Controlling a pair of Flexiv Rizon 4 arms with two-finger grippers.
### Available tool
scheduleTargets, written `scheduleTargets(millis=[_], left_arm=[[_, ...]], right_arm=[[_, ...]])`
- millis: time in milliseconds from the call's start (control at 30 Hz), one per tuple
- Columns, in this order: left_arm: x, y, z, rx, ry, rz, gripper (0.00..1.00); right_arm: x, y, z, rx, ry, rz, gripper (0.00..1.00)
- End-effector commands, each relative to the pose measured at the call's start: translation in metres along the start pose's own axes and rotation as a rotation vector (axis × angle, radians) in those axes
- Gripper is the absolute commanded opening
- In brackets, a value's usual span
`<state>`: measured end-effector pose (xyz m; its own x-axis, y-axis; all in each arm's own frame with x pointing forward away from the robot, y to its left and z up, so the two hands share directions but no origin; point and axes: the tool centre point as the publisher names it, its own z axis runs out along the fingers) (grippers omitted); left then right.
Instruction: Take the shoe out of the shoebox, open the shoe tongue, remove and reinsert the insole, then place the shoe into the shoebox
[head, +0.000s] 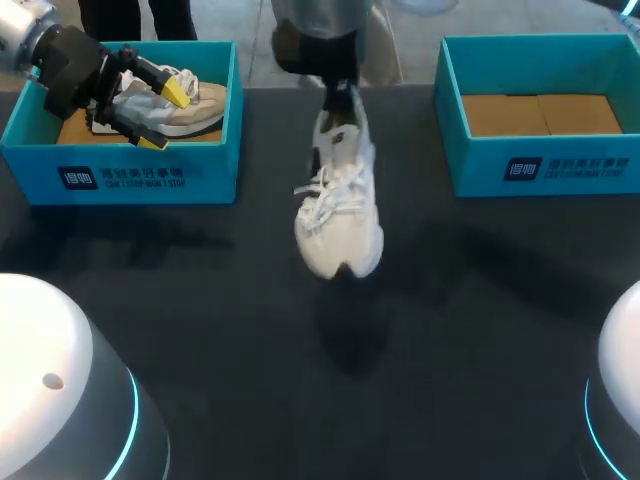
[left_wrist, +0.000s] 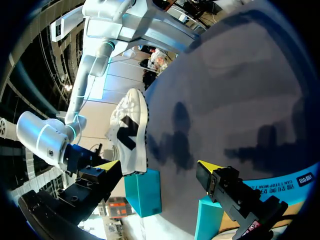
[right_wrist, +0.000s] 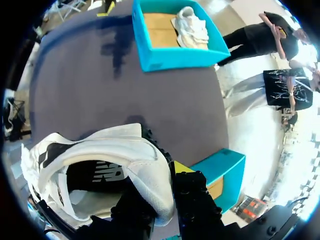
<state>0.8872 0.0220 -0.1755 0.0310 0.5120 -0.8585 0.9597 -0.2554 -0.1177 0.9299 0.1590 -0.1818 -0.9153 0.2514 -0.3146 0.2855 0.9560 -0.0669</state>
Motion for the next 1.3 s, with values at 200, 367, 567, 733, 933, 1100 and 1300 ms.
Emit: scheduleTargets(millis=[200,367,567,733,933,1100,1300], left_arm=[[0.0,-0.001,0.0,-0.002,0.004,0.001,1.0],[0.0,-0.001,0.0,-0.002,0.004,0.001,1.0],[0.0,-0.001,0.0,-0.002,0.004,0.001,1.0],[0.0,-0.001,0.0,-0.002,0.004,0.001,1.0],[0.0,-0.001,0.0,-0.002,0.004,0.001,1.0],[0.0,-0.001,0.0,-0.002,0.004,0.001,1.0],[0.0,-0.001,0.0,-0.002,0.004,0.001,1.0]], right_arm=[[-0.054,-0.057,0.007,-0.001,-0.045,-0.097,0.0],[-0.077,-0.074,0.021,0.006,-0.017,-0.122,0.0],[-0.086,-0.081,0.026,-0.007,-0.024,-0.117,0.0],[-0.086,-0.081,0.026,-0.007,-0.024,-0.117,0.0],[-0.086,-0.081,0.026,-0.007,-0.024,-0.117,0.0],[-0.094,-0.096,0.032,-0.003,-0.018,-0.112,0.0],[-0.128,-0.147,0.046,0.085,-0.04,-0.081,0.0]])
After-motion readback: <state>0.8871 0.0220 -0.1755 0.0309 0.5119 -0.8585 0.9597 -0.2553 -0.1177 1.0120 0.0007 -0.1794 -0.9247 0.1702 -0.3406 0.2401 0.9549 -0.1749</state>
